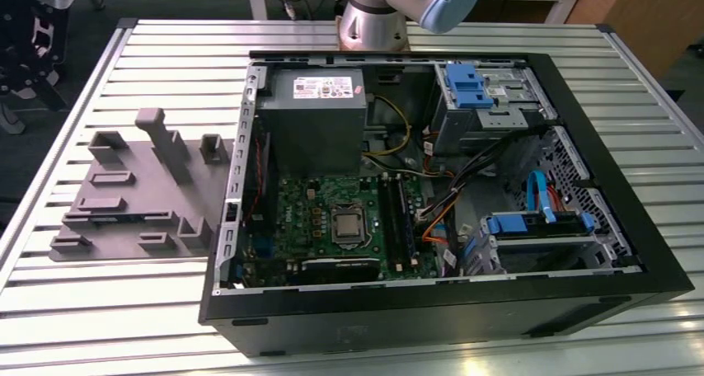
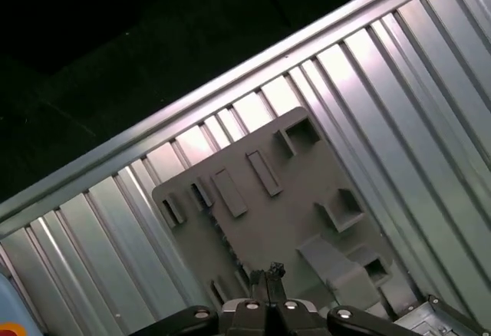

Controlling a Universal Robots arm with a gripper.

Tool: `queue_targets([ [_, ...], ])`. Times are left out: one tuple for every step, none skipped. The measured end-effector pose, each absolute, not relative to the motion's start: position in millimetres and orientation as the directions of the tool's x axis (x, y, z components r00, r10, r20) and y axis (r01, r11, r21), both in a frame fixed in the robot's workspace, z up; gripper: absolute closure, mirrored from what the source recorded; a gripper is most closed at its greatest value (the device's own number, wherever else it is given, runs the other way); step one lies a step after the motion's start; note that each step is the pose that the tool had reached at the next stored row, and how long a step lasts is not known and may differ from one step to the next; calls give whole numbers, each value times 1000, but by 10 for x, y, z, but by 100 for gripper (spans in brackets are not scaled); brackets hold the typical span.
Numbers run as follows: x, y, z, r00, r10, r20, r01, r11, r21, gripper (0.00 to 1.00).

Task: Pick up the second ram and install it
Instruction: 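Pick up the second ram and move it above second insertion slot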

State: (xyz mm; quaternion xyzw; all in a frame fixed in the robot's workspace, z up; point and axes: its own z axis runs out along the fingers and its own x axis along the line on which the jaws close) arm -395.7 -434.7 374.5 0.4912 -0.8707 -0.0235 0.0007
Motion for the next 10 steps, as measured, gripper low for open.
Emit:
queue_targets([
  [-3957, -4347, 3744, -503, -864, -21, -864, 502, 41, 89],
  [-3957, -4347, 3743, -488, -872, -21, -872, 487, 41, 89],
  [-3957, -4347, 3742, -473, -881, -21, -881, 472, 41, 89],
  [-3957, -4347, 3741, -458, -889, -21, -889, 457, 41, 89],
  [-3957, -4347, 3740, -442, -897, -21, -896, 441, 41, 89],
  [-3958, -4347, 3739, -426, -905, -21, -904, 425, 41, 89],
  [-3958, -4347, 3738, -410, -912, -21, -912, 409, 41, 89],
  [-3958, -4347, 3738, -394, -919, -21, -918, 393, 41, 89],
  [-3958, -4347, 3736, -379, -925, -20, -925, 378, 41, 89],
  [-3958, -4347, 3736, -363, -931, -20, -931, 362, 41, 89],
])
